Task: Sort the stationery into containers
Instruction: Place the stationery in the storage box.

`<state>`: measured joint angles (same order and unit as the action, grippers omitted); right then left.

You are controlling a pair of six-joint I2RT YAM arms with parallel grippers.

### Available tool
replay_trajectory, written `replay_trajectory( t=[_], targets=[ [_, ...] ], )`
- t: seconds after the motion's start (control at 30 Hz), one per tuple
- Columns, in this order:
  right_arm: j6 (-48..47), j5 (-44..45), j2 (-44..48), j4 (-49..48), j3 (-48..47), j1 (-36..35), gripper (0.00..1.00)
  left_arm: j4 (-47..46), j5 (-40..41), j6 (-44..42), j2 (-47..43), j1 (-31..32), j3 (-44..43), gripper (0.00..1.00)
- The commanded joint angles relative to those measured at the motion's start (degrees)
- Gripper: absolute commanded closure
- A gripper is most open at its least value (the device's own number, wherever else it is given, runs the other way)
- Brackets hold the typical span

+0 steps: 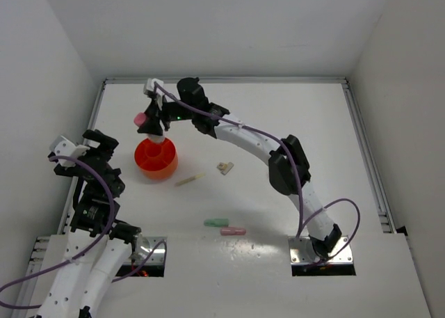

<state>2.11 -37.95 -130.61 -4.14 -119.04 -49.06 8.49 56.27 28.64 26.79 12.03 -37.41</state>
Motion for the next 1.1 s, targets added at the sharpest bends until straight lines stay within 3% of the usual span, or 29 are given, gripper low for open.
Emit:
replay_trajectory(
  t=[0.0, 0.17, 0.77, 0.9, 1.0, 1.07],
  targets=[
    [6.4, -12.6, -2.7, -16.3, -0.2, 1.4, 1.00, -1.7, -2.3, -1.1, 0.1, 0.3, -0.6, 0.10],
    [8.3, -14.7, -5.1, -24.1, 1.4, 1.4, 1.00, -2.3, -3.4, -1.1, 0.1, 0.3, -0.6, 0.10],
    [8.8, -14.7, -12.0, -26.5, 0.0, 1.9, 1.00, -2.8, -5.7, -1.7, -0.4, 0.3, -0.6, 0.10],
    [9.4, -15.2, -12.0, -26.5, 0.6, 1.9, 0.93, -2.8, -5.7, -1.7, -0.4, 0.3, -0.6, 0.10],
    [9.4, -15.9, -12.0, -27.1, 1.4, 1.9, 0.78, -2.8, -5.7, -1.7, -0.4, 0.3, -0.6, 0.10],
    [9.4, -15.9, -11.5, -26.6, 2.1, 1.9, 0.74, -2.8, -5.7, -1.7, -0.4, 0.3, -0.6, 0.10]
  ],
)
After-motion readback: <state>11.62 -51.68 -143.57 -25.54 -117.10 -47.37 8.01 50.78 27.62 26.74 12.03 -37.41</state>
